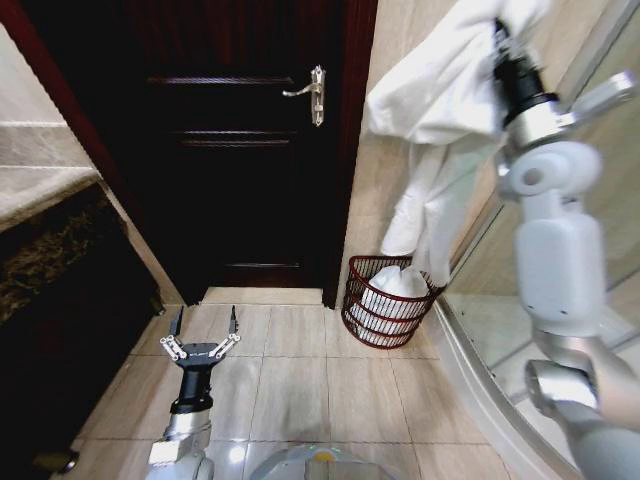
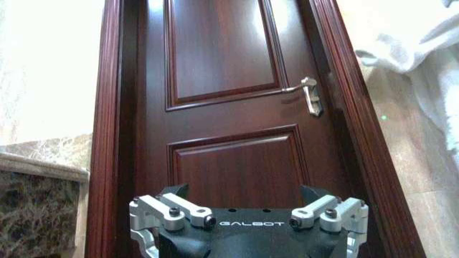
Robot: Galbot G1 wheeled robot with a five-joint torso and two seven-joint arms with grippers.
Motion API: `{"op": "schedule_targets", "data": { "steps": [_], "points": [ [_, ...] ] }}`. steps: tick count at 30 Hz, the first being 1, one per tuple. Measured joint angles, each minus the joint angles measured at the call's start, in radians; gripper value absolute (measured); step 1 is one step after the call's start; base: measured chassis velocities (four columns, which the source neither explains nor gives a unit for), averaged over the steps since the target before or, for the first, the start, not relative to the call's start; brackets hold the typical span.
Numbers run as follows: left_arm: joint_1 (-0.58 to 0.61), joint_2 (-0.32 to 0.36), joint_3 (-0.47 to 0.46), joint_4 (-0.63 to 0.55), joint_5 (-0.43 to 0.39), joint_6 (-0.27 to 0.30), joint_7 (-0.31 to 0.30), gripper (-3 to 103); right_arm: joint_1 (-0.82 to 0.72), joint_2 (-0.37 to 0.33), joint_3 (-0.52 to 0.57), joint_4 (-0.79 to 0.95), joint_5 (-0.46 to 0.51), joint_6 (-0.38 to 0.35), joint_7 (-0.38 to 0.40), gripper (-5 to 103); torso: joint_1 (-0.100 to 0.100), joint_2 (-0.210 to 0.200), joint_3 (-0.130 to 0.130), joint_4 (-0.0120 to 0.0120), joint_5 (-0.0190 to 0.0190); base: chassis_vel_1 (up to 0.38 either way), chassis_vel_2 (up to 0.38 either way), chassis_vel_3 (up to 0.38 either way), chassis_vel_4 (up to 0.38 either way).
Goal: Discard the used towel into the hamper.
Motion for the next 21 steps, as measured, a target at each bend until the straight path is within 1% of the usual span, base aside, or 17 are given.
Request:
{"op": "schedule_targets", "data": {
  "steps": [5, 8, 9, 10, 11, 14, 15, 16, 18, 19, 21],
  "points": [
    [-0.001, 0.0, 0.003, -0.006, 0.001, 0.0, 0.0, 100, 0.022, 0.009, -0.002, -0.073, -0.033, 0.003, -0.06, 13, 0.0, 0.0, 0.0, -0.0003, 0.0006, 0.0, 0.0, 0.0, 0.0],
    [0.001, 0.0, 0.004, -0.007, 0.001, -0.002, 0.0, 100, 0.003, 0.005, 0.001, -0.077, -0.042, 0.006, -0.076, 13, 0.0, 0.0, 0.0, -0.0002, 0.0003, 0.0, 0.0, 0.0, 0.0],
    [0.004, 0.0, 0.004, -0.007, 0.001, -0.005, 0.0, 100, -0.024, 0.0, 0.009, -0.068, -0.047, 0.007, -0.082, 13, 0.0, 0.0, 0.0, -0.0002, 0.0, 0.0, 0.0, 0.0, 0.0],
    [0.006, 0.0, 0.004, -0.007, 0.003, -0.007, 0.0, 100, -0.054, -0.005, 0.017, -0.057, -0.05, 0.008, -0.087, 13, 0.0, 0.0, 0.0, -0.0001, 0.0006, 0.0, 0.0, 0.0, 0.0],
    [0.006, 0.0, 0.004, -0.007, 0.003, -0.007, 0.0, 100, -0.054, -0.005, 0.017, -0.057, -0.05, 0.008, -0.087, 13, 0.0, 0.0, 0.0, -0.0001, 0.0006, 0.0, 0.0, 0.0, 0.0],
    [0.017, 0.0, 0.007, -0.007, 0.008, -0.017, -0.001, 100, -0.178, -0.023, 0.058, -0.017, -0.062, 0.023, -0.11, 13, 0.0, -0.001, 0.0, -0.0003, 0.0008, 0.0, 0.0, 0.0, 0.0],
    [0.017, 0.0, 0.007, -0.007, 0.008, -0.017, -0.001, 100, -0.178, -0.023, 0.058, -0.017, -0.062, 0.023, -0.11, 13, 0.0, -0.001, 0.0, -0.0003, 0.0008, 0.0, 0.0, 0.0, 0.0],
    [0.02, 0.0, 0.007, -0.007, 0.009, -0.022, -0.001, 100, -0.216, -0.029, 0.07, -0.006, -0.064, 0.027, -0.116, 13, 0.0, -0.001, 0.0, -0.0005, 0.0009, 0.0, 0.0, 0.0, 0.0],
    [0.024, 0.0, 0.008, -0.008, 0.014, -0.029, -0.002, 100, -0.282, -0.036, 0.088, 0.001, -0.076, 0.043, -0.131, 13, 0.0, -0.001, 0.0, -0.0006, 0.0009, 0.0, 0.0, 0.0, 0.0],
    [0.024, 0.0, 0.008, -0.008, 0.014, -0.029, -0.002, 100, -0.282, -0.036, 0.088, 0.001, -0.076, 0.043, -0.131, 13, 0.0, -0.001, 0.0, -0.0006, 0.0009, 0.0, 0.0, 0.0, 0.0],
    [0.029, 0.0, 0.012, -0.008, 0.02, -0.033, -0.002, 100, -0.343, -0.036, 0.098, -0.009, -0.099, 0.074, -0.143, 13, 0.0, -0.001, 0.0, -0.0006, 0.001, 0.0, 0.0, 0.0, 0.0]
  ]
}}
